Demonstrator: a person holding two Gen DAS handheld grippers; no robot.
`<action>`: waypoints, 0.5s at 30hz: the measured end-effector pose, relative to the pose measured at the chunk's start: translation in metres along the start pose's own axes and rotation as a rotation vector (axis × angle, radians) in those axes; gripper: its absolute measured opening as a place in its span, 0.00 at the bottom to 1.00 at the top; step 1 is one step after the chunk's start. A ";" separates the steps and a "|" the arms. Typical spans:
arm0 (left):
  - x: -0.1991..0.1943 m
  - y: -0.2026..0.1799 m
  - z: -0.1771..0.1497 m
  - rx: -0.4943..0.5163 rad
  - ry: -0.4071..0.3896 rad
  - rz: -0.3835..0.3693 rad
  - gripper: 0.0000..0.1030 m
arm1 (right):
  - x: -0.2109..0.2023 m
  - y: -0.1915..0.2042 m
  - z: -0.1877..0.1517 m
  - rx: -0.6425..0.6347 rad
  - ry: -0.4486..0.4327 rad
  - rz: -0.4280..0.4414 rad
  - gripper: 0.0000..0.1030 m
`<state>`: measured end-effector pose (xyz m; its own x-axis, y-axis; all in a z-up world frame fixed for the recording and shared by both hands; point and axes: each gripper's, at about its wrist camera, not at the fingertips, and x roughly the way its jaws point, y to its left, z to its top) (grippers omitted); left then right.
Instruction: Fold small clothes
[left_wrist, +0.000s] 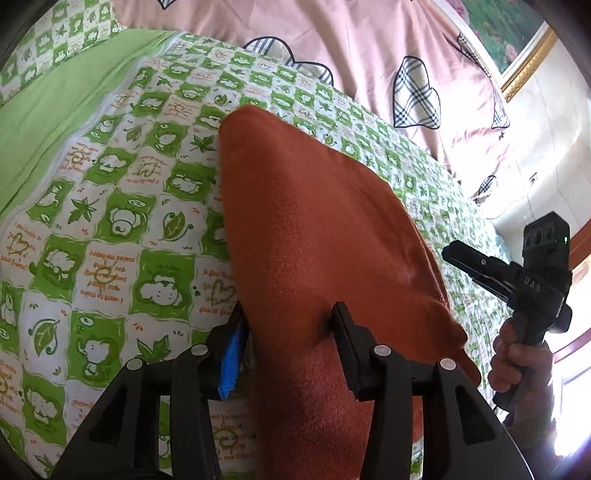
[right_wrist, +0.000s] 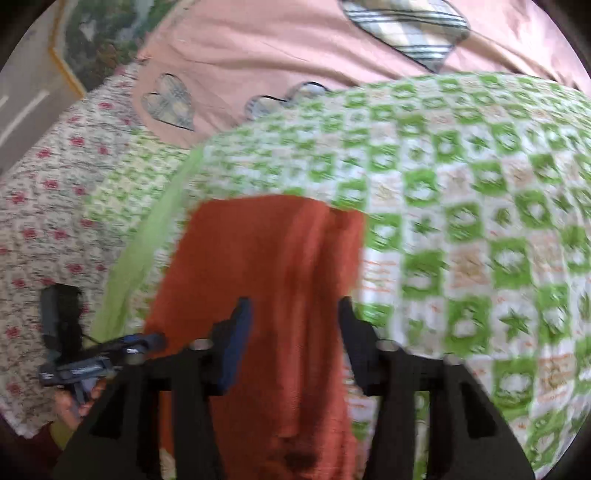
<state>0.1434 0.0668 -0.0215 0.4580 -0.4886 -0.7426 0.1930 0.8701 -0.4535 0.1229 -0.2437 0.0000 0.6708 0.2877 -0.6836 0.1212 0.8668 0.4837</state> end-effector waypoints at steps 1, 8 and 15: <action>-0.001 0.001 0.001 0.000 -0.002 0.004 0.45 | 0.007 -0.002 0.003 0.018 0.015 0.021 0.26; 0.005 0.001 0.006 -0.022 0.012 0.010 0.45 | 0.051 -0.019 0.002 0.099 0.107 0.014 0.26; 0.006 -0.012 0.006 0.014 0.018 0.002 0.55 | -0.016 -0.003 0.012 0.074 -0.085 0.103 0.10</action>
<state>0.1488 0.0535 -0.0175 0.4424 -0.4880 -0.7524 0.2043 0.8718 -0.4453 0.1204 -0.2563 0.0162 0.7415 0.3352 -0.5813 0.1002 0.8013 0.5898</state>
